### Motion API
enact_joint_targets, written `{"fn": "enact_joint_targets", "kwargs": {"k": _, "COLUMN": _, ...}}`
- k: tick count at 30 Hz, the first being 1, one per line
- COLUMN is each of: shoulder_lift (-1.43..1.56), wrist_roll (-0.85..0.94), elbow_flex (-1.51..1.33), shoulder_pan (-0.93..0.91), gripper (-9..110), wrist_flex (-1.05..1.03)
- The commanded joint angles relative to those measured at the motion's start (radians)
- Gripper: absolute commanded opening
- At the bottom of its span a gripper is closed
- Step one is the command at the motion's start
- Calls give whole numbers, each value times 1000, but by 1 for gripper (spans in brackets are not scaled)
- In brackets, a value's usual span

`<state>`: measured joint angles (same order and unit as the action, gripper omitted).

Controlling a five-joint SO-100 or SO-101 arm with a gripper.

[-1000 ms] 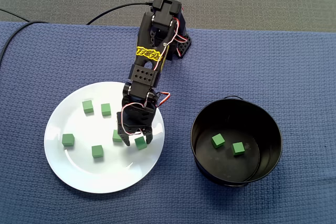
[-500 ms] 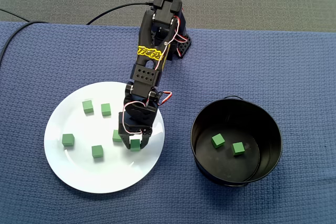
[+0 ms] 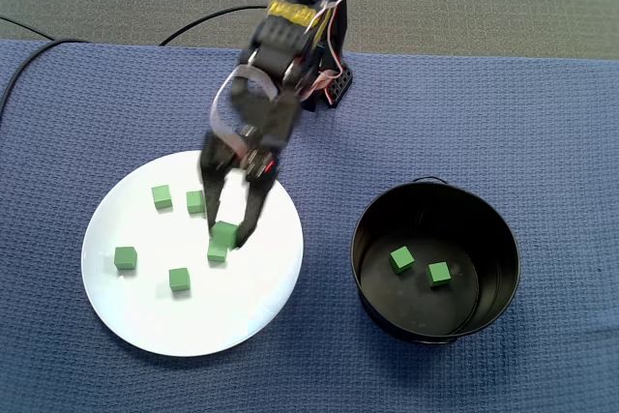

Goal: Pick up the items on the white plate and put them in the black container.

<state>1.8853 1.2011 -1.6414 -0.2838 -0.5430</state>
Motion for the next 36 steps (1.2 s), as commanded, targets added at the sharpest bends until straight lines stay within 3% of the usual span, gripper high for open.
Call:
{"fn": "enact_joint_targets", "kwargs": {"k": 1, "shoulder_lift": 215, "wrist_roll": -109, "elbow_flex": 32, "shoulder_pan": 175, "gripper": 0, "wrist_flex": 206}}
{"fn": "enact_joint_targets", "kwargs": {"k": 4, "shoulder_lift": 273, "wrist_roll": -92, "elbow_flex": -2, "shoulder_pan": 365, "gripper": 0, "wrist_flex": 371}}
{"fn": "enact_joint_targets", "kwargs": {"k": 9, "shoulder_lift": 268, "wrist_roll": 101, "elbow_flex": -94, "shoulder_pan": 704, "gripper": 0, "wrist_flex": 442}}
{"fn": "enact_joint_targets", "kwargs": {"k": 14, "shoulder_lift": 137, "wrist_roll": 140, "elbow_flex": -242, "shoulder_pan": 839, "gripper": 0, "wrist_flex": 568}}
{"fn": "enact_joint_targets", "kwargs": {"k": 18, "shoulder_lift": 38, "wrist_roll": 158, "elbow_flex": -393, "shoulder_pan": 861, "gripper": 0, "wrist_flex": 695}}
{"fn": "enact_joint_targets", "kwargs": {"k": 27, "shoulder_lift": -91, "wrist_roll": 49, "elbow_flex": -543, "shoulder_pan": 752, "gripper": 0, "wrist_flex": 683}}
{"fn": "enact_joint_targets", "kwargs": {"k": 30, "shoulder_lift": -107, "wrist_roll": -17, "elbow_flex": -548, "shoulder_pan": 723, "gripper": 12, "wrist_flex": 650}}
{"fn": "enact_joint_targets", "kwargs": {"k": 36, "shoulder_lift": -112, "wrist_roll": -23, "elbow_flex": -591, "shoulder_pan": 719, "gripper": 17, "wrist_flex": 644}}
